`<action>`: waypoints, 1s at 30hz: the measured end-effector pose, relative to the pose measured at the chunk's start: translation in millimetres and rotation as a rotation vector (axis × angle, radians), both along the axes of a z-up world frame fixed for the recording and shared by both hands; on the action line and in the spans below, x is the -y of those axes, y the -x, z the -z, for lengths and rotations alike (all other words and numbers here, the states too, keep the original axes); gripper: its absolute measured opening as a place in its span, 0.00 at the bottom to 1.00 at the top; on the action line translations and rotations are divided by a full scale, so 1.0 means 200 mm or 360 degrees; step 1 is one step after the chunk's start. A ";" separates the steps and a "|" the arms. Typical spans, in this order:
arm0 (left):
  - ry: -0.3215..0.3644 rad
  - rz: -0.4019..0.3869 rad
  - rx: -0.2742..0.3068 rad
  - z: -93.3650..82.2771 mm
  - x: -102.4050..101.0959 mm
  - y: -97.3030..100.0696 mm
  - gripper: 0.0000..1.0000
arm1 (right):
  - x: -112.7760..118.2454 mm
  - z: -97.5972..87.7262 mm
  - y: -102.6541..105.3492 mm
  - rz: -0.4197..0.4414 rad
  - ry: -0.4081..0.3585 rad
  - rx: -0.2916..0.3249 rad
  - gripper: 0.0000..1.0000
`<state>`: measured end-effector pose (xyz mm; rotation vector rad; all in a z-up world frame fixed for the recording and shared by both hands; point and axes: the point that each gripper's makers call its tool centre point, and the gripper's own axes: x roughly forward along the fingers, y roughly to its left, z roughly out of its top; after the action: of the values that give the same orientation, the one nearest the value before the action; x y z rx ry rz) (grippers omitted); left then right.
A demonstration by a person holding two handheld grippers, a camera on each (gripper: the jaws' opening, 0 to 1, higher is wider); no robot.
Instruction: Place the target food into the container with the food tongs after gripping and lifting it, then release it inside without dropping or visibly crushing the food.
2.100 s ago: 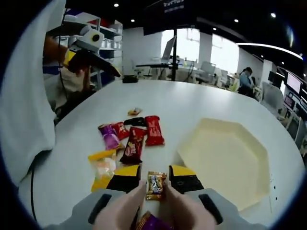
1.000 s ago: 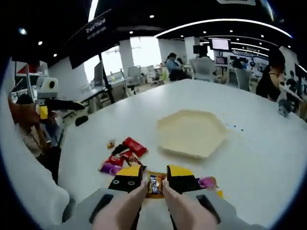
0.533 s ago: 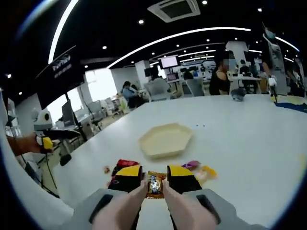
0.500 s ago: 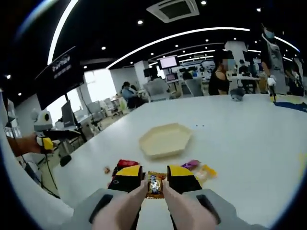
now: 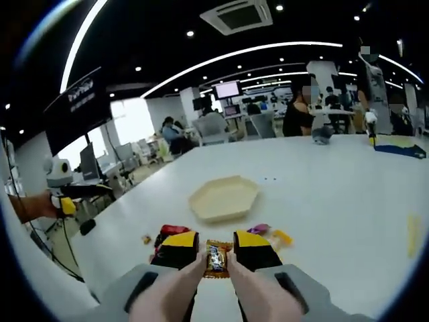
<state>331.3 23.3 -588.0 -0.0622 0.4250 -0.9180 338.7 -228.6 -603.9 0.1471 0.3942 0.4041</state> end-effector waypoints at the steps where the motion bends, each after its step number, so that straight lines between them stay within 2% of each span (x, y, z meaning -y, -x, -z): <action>1: -0.0024 -0.0011 -0.0005 0.01 0.00 0.00 0.99 | 0.00 0.00 0.00 -0.0009 -0.0004 -0.0004 0.19; 10: -0.0102 -0.0016 0.0004 0.04 -0.04 0.00 0.99 | -0.01 -0.03 -0.06 -0.0028 0.0006 0.0006 0.19; 21: -0.0118 -0.0083 0.0012 0.05 -0.13 -0.03 0.99 | -0.08 -0.07 -0.17 -0.0095 0.0030 0.0015 0.19; 30: -0.0117 -0.0130 0.0004 0.05 -0.16 -0.03 0.99 | -0.14 -0.12 -0.31 -0.0177 0.0071 0.0025 0.19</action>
<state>338.0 55.8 -598.6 -0.0110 0.4504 -0.8214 401.7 -200.6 -579.7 0.0789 0.3966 0.5051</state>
